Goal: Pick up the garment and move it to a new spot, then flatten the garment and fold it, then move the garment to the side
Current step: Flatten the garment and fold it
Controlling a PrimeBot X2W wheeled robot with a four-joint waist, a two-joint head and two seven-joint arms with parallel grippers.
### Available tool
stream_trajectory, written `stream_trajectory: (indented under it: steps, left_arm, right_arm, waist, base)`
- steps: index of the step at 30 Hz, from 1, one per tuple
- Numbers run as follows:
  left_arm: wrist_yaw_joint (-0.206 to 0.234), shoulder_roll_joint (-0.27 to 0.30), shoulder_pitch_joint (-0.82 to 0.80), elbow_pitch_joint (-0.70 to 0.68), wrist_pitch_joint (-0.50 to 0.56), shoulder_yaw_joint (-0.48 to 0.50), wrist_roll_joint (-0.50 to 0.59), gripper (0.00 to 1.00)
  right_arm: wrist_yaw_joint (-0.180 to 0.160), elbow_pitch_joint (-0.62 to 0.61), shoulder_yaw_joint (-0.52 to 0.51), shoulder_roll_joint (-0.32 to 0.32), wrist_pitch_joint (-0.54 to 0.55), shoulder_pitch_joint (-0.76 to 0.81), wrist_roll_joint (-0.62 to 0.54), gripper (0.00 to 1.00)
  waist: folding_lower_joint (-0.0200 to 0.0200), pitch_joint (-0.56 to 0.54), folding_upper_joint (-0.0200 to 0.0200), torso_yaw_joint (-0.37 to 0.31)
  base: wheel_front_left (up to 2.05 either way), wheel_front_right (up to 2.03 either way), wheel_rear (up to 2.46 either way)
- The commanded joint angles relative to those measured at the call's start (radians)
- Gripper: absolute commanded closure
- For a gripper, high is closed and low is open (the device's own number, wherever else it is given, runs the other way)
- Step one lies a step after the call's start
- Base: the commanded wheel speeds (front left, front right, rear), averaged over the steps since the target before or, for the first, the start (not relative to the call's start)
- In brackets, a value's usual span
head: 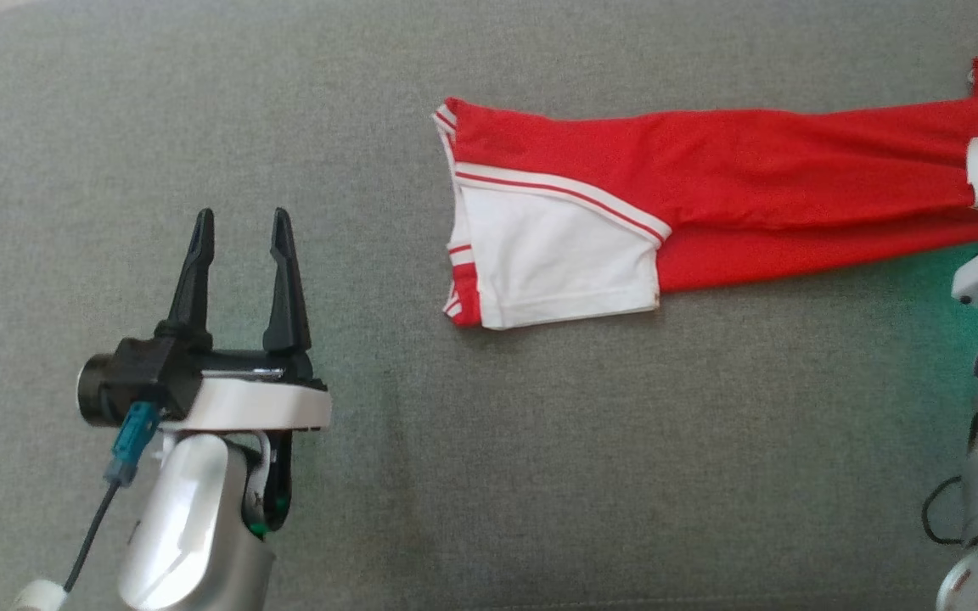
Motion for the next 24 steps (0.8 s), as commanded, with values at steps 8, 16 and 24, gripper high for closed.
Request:
stream_trajectory:
  steps: [8,16,24]
  left_arm:
    - [-0.007,-0.002,0.022,-0.022,-0.005,0.05,0.001,0.0]
    - [-0.011,-0.006,0.043,-0.013,-0.005,0.056,0.003,0.0]
    - [-0.013,-0.009,0.053,-0.013,-0.005,0.046,0.003,0.0]
  right_arm:
    - [-0.002,-0.082,0.123,0.057,0.018,-0.041,0.002,1.0]
    - [-0.002,0.034,0.594,0.063,-0.021,-0.071,0.372,1.0]
    - [-0.002,-0.062,0.96,0.063,0.002,-0.022,0.675,1.0]
  waist:
    - [0.0,-0.063,0.0,0.006]
    - [0.0,-0.121,0.0,0.026]
    - [0.0,-0.133,0.0,0.065]
  base:
    - [0.0,0.0,0.0]
    - [0.0,0.0,0.0]
    - [0.0,0.0,0.0]
